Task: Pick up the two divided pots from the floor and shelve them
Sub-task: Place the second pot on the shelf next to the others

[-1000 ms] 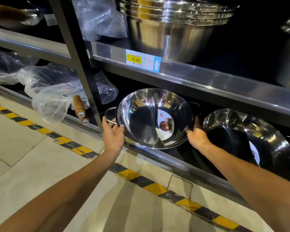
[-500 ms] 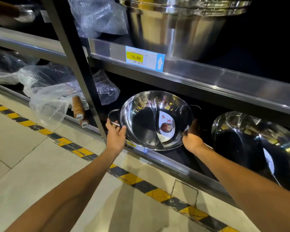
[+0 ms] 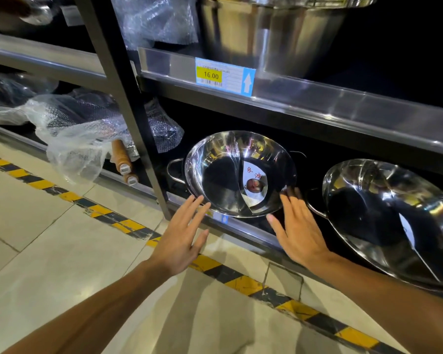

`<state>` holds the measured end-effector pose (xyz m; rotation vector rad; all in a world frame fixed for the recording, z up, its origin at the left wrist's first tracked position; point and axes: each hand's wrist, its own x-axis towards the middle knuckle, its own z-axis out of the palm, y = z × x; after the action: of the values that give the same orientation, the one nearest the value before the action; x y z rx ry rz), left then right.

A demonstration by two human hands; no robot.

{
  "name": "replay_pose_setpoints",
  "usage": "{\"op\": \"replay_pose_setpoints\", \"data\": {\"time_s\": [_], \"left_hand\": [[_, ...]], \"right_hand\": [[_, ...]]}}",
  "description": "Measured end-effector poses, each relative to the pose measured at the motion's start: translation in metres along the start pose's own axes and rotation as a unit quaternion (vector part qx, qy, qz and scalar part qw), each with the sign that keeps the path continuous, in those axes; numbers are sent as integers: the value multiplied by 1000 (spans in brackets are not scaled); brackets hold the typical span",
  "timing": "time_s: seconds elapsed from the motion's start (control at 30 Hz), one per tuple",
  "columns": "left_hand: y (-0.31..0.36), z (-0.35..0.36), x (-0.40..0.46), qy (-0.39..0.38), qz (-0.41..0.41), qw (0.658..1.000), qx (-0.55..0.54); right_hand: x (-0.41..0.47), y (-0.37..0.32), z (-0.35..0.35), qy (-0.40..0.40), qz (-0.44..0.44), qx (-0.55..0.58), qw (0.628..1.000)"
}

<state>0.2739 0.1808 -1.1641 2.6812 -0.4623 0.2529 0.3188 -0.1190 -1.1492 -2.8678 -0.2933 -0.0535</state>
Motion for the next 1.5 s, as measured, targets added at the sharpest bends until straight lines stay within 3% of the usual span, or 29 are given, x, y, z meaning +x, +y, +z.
{"op": "replay_pose_setpoints", "data": {"time_s": [0.2, 0.43, 0.63, 1.07, 1.3, 1.5], "left_hand": [[-11, 4, 19, -51, -15, 998, 45], [-11, 11, 46, -66, -40, 994, 72], [-6, 14, 34, -73, -1, 994, 82], [-13, 18, 59, -59, -44, 994, 75], [-6, 16, 54, -63, 43, 988, 137], [-21, 6, 72, -45, -112, 987, 102]], "right_hand": [[7, 12, -5, -70, -34, -46, 996], [30, 0, -9, -65, -6, -33, 997], [24, 10, 3, -37, -61, -58, 996], [49, -9, -13, -112, -8, -9, 994], [40, 0, -25, -118, -18, -20, 993], [27, -9, -28, -127, -154, -29, 979]]}}
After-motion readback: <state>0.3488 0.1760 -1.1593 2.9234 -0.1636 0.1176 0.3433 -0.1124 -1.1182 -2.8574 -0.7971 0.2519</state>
